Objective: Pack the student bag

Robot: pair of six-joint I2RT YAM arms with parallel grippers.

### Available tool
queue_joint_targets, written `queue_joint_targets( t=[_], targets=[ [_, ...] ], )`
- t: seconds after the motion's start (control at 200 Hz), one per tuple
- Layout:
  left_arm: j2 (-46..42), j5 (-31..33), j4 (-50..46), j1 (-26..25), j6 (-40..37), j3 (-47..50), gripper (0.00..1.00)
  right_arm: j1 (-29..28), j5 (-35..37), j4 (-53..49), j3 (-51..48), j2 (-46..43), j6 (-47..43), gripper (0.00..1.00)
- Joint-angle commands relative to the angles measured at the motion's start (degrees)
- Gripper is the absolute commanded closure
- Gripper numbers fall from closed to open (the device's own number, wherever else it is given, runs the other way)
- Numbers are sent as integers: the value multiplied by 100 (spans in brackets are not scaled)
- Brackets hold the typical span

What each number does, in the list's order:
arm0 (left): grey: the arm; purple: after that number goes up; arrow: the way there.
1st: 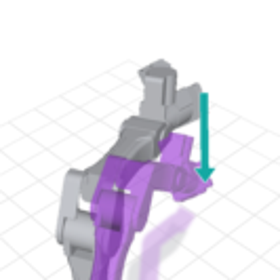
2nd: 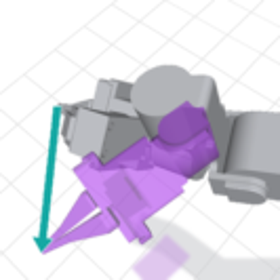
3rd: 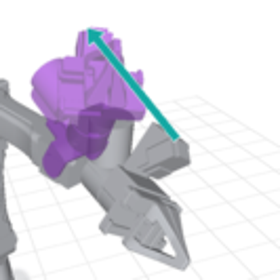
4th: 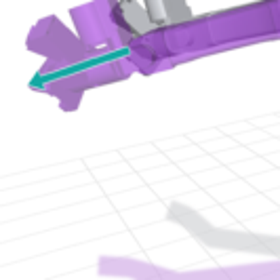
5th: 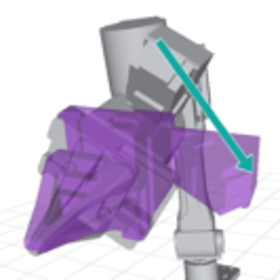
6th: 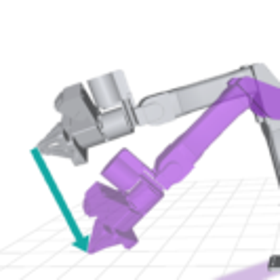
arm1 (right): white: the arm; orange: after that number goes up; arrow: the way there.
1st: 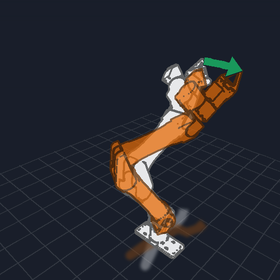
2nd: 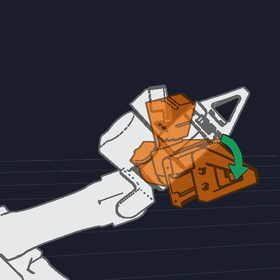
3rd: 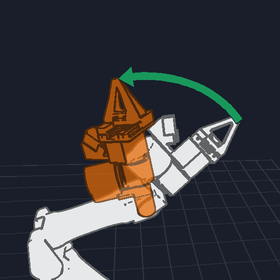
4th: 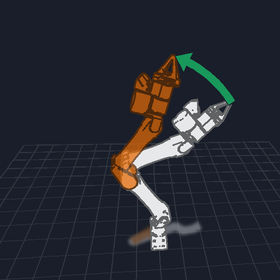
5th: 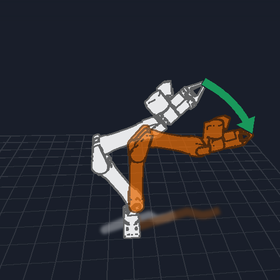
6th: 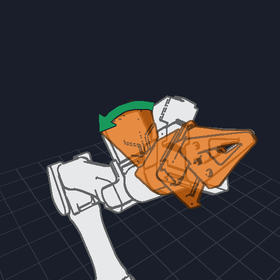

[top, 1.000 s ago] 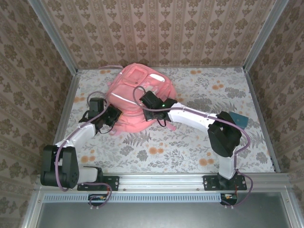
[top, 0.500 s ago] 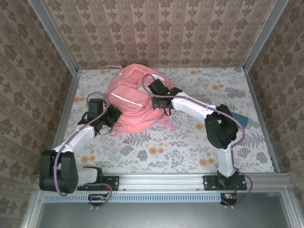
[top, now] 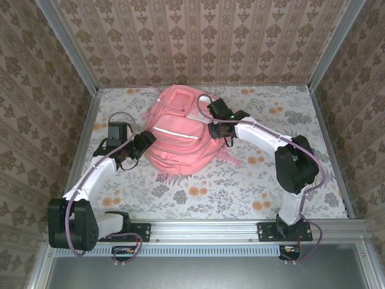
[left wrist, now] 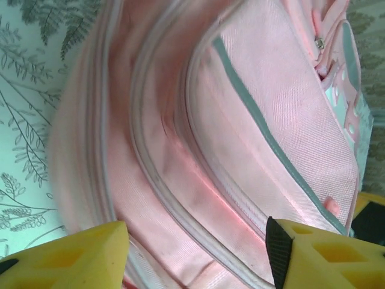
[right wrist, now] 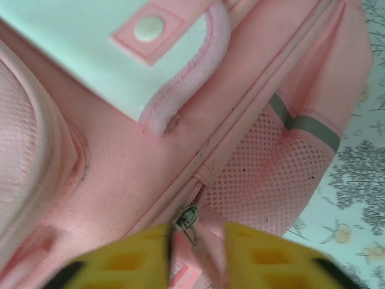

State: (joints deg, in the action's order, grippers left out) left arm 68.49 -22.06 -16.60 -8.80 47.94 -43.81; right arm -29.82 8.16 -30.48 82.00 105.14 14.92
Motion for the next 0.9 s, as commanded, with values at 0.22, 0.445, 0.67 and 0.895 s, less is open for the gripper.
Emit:
queue_joint_targets(
  t=[0.22,0.445,0.67,0.895],
  targets=[
    [423,3,-74,-22,-655,-549,34,37,-2590,819,-146,-421,-296,18],
    [957,-102,169,-104,-605,-721,34,81,-2935,777,255,239,-176,12],
    [1444,-337,516,-131,-636,-810,34,100,-3391,639,181,300,-172,5],
    [1850,-553,853,-250,-493,-830,35,108,-4015,668,-179,-80,-23,5]
  ],
)
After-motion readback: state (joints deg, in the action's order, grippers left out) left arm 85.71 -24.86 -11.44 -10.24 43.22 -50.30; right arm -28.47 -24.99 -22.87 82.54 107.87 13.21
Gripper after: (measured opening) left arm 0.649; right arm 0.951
